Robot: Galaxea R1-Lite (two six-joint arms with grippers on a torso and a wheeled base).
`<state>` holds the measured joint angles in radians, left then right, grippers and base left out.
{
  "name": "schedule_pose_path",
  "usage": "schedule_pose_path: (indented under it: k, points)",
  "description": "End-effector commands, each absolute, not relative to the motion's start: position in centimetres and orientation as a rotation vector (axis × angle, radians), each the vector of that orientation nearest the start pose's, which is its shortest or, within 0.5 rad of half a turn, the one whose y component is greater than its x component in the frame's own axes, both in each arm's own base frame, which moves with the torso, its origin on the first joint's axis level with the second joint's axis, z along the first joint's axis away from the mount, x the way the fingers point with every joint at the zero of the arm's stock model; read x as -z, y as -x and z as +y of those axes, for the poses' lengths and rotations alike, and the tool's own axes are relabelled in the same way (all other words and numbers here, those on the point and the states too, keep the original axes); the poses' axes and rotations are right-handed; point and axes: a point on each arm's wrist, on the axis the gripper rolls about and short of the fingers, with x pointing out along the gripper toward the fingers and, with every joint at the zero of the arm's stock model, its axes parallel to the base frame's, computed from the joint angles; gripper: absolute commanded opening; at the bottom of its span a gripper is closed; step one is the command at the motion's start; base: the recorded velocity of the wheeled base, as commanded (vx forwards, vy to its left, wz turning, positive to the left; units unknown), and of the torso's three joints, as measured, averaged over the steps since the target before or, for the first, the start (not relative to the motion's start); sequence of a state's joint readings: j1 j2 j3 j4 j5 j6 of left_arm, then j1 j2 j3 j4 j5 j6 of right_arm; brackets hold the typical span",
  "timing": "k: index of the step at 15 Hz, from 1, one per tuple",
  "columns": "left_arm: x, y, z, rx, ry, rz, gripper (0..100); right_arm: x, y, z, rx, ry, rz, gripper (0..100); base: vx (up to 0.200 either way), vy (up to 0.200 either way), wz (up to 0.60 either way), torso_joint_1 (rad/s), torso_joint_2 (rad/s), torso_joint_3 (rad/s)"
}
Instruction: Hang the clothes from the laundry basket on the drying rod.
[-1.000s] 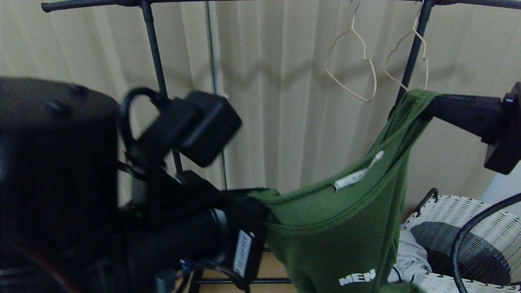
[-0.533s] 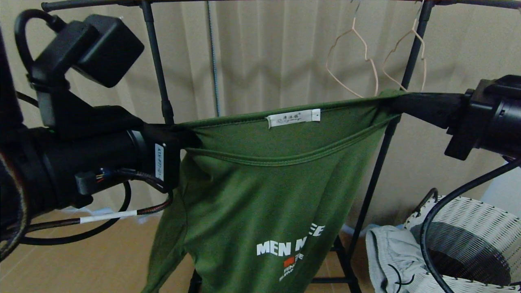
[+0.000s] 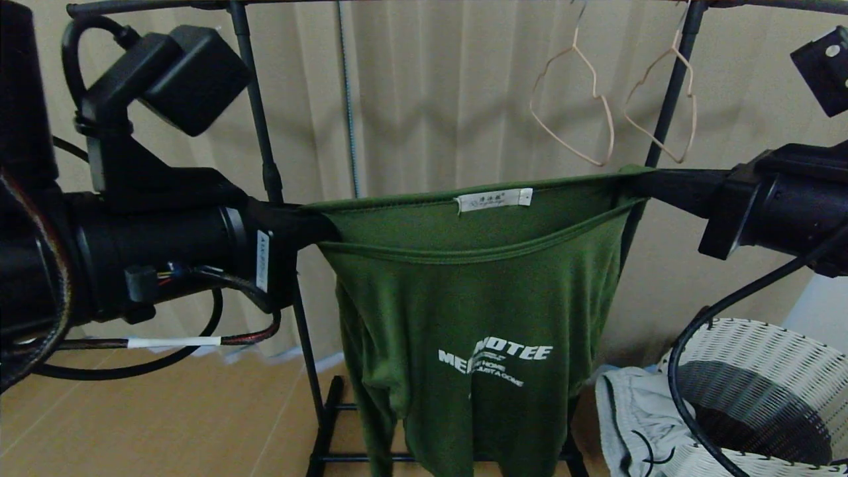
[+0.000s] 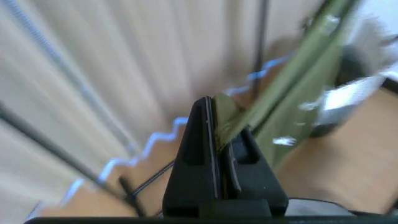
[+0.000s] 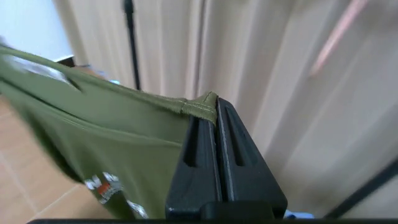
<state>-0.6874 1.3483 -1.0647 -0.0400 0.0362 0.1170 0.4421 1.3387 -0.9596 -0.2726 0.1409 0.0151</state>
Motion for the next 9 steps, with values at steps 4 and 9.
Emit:
schedule_pose_path:
  k: [4, 9]
  points:
    - [-31.8, -18.0, -11.1, 0.808, -0.134, 0.103, 0, -29.4, -20.6, 9.7, -0.572, -0.012, 0.039, 0, 0.0, 0.0, 0.0, 0.0, 0.0, 0.0]
    - [-32.1, -20.0, -12.3, 0.698, -0.148, 0.113, 0, -31.0, -21.2, 10.0, -0.575, -0.021, -0.026, 0, 0.0, 0.0, 0.0, 0.0, 0.0, 0.0]
